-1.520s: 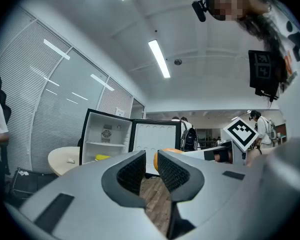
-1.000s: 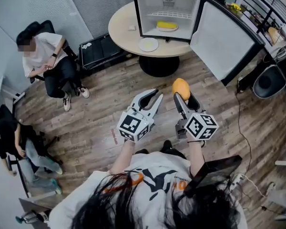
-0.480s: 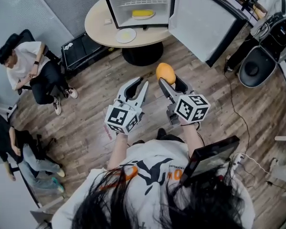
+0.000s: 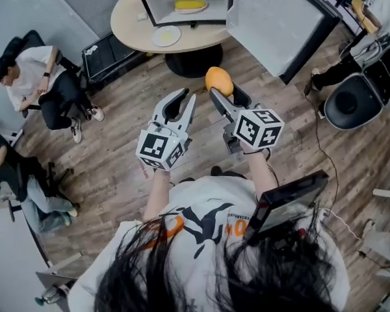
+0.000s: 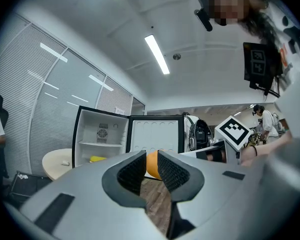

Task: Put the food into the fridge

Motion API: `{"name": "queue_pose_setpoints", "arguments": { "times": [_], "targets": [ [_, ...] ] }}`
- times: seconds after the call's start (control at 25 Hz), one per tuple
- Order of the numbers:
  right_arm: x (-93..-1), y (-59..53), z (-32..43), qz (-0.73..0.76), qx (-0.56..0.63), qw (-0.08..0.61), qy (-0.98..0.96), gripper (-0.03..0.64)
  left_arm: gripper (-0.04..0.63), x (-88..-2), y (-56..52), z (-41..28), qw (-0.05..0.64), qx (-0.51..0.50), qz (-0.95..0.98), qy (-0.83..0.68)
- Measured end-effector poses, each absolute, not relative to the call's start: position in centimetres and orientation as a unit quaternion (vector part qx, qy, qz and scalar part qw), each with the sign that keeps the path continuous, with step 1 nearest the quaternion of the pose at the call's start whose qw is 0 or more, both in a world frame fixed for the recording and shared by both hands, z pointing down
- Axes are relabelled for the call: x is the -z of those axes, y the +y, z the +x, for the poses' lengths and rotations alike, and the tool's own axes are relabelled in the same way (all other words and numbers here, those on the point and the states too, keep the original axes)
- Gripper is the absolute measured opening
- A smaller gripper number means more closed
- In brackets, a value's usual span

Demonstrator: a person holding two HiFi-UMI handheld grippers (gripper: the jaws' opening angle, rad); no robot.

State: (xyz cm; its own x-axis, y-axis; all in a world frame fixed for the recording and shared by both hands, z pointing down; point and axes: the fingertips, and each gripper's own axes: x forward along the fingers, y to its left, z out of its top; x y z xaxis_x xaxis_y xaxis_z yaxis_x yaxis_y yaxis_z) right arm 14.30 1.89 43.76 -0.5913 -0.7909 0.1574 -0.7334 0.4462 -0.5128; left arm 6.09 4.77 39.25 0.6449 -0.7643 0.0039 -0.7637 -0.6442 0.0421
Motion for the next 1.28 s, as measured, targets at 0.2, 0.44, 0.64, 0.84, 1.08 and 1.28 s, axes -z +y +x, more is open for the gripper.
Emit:
{"name": "queue_pose_setpoints", "arguments": {
  "times": [0.2, 0.44, 0.64, 0.84, 1.08, 1.28],
  "targets": [
    [-44.8, 1.4, 15.0, -0.433, 0.29, 0.051, 0.852, 0.285, 0.074, -39.9, 4.3, 7.1, 0.021, -0.001, 0.902, -0.431],
    [-45.6, 0.7, 13.9, -0.414, 0.302, 0.049, 0.857, 0.285, 0.074, -40.5, 4.0, 6.9, 0.023, -0.018, 0.899, -0.437],
    [-46.0, -0.3, 13.9, -0.417, 0.307, 0.05, 0.854, 0.285, 0.074, -41.1, 2.7, 6.4, 0.03, -0.024, 0.896, -0.443],
    [-46.8, -2.5, 14.1, -0.423, 0.315, 0.049, 0.848, 0.285, 0.074, -41.4, 0.3, 6.5, 0.033, -0.027, 0.901, -0.432],
    [-47.1, -6.9, 13.1, -0.437, 0.311, 0.047, 0.843, 0.285, 0.074, -42.1, -4.3, 5.8, 0.034, -0.026, 0.91, -0.411],
    [-46.2, -11.7, 11.5, -0.454, 0.306, 0.055, 0.835, 0.285, 0.074, -41.4, -8.9, 4.1, 0.03, -0.026, 0.917, -0.396]
  ]
}}
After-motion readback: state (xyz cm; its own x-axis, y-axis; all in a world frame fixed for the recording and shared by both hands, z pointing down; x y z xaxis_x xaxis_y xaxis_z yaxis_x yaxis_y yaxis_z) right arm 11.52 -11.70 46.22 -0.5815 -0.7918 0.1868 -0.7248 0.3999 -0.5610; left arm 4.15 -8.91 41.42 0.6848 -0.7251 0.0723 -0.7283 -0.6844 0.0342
